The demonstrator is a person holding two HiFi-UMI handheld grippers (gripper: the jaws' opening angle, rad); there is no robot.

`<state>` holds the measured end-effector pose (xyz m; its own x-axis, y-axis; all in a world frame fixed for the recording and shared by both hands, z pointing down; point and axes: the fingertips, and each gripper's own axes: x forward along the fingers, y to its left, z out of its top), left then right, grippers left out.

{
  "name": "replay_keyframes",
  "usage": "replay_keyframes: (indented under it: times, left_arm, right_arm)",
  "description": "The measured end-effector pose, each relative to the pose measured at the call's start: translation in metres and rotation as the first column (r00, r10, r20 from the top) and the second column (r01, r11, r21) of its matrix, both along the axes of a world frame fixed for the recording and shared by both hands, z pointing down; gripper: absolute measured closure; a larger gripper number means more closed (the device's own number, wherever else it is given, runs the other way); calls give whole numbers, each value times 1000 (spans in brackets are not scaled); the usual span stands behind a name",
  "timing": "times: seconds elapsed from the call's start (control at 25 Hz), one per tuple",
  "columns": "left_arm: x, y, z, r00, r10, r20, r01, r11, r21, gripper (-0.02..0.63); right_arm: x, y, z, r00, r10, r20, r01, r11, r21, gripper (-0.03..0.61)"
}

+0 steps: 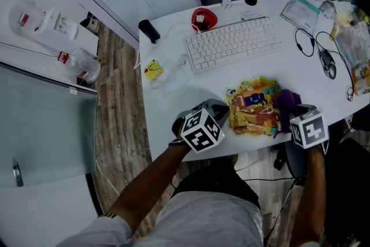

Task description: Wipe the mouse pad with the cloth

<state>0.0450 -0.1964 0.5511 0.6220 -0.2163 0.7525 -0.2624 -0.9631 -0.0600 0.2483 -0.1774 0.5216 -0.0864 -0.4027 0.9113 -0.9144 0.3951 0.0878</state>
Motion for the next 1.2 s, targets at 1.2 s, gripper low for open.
replay_keyframes:
  times: [1.2]
  left_arm:
    - [-1,0,1,1000,-6,8,6,1000,1,598]
  right_arm:
    - [-59,44,6,989,-146,18,147,989,-33,512]
